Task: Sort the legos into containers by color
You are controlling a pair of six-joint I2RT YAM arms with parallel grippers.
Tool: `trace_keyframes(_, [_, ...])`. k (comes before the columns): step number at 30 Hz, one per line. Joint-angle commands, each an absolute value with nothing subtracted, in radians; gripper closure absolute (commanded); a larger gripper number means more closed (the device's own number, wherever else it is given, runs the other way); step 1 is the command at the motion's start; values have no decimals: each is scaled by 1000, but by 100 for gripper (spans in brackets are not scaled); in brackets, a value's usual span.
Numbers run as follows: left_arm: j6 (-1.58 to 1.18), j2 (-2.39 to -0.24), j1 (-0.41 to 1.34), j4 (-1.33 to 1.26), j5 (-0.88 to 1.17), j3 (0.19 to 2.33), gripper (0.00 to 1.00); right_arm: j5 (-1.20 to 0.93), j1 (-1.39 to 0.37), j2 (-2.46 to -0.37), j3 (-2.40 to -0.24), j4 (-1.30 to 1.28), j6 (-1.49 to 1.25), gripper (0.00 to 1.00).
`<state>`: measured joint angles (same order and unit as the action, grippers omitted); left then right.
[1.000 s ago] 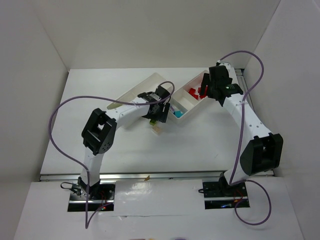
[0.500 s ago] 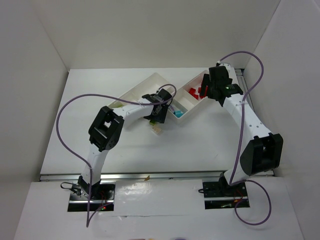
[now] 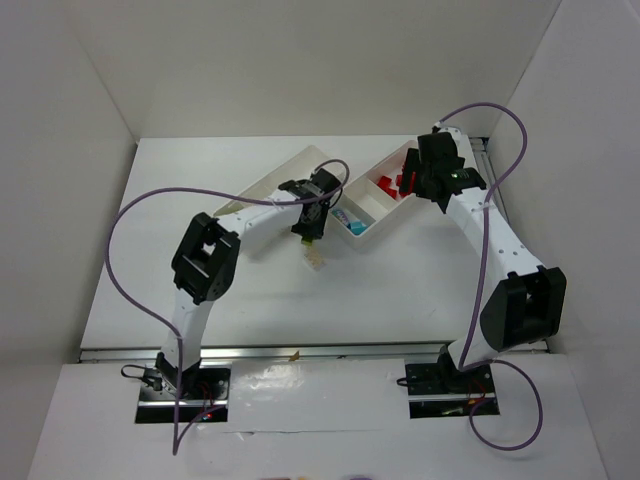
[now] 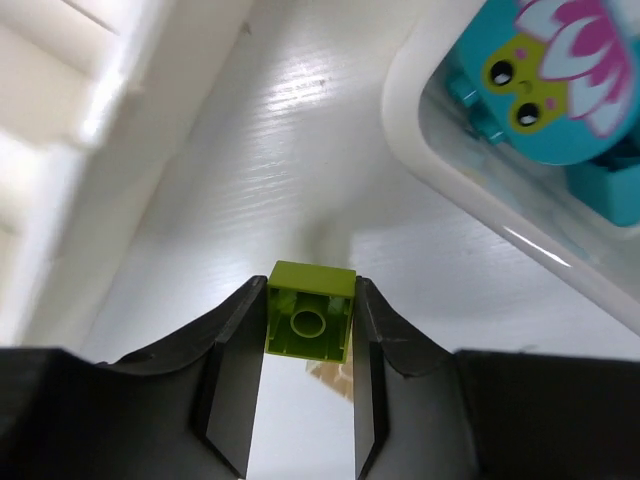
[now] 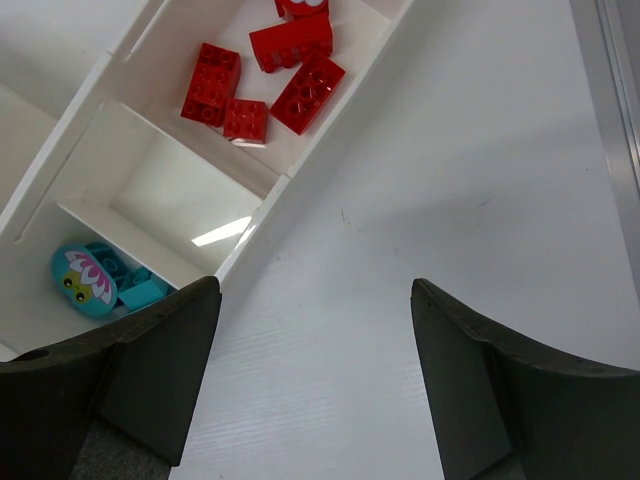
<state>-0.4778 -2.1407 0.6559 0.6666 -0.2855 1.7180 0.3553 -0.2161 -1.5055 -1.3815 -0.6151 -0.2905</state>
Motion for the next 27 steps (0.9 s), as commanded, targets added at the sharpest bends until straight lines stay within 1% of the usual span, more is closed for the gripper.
trace_keyframes(1, [-489, -2016, 638, 727, -273, 1807, 59, 365, -224, -1468, -1388, -629, -287, 16])
trace_keyframes(5, [-512, -1944, 598, 794, -313, 1821, 61, 365, -224, -1468, -1388, -629, -287, 16])
trace_keyframes(8, [-587, -1901, 510, 871, -337, 1801, 62, 365, -224, -1468, -1388, -620, -287, 16])
trace_keyframes(14, [-612, -1812, 353, 850, -350, 1697, 62, 347, -224, -1479, -1388, -601, -287, 16])
trace_keyframes(19, [-632, -1798, 269, 815, -289, 1595, 61, 337, -224, -1488, -1388, -601, -287, 16])
trace_keyframes(21, [-646, -1798, 259, 793, -259, 1568, 61, 299, -224, -1488, -1397, -601, -287, 16])
trace_keyframes(22, [-646, -1798, 247, 754, -224, 1528, 61, 234, -224, -1488, -1382, -601, -287, 16])
trace_keyframes(24, [-657, -1798, 247, 727, -209, 1499, 58, 151, -244, -1477, -1359, -554, -276, 16])
trace_keyframes(25, [-657, -1798, 247, 727, -209, 1499, 55, 115, -264, -1464, -1350, -539, -262, 16])
trace_keyframes(26, [-657, -1798, 247, 727, -209, 1499, 49, 79, -291, -1454, -1330, -526, -253, 16])
trace_keyframes(27, [-657, -1798, 258, 727, -221, 1499, 32, 78, -364, -1454, -1330, -505, -253, 16])
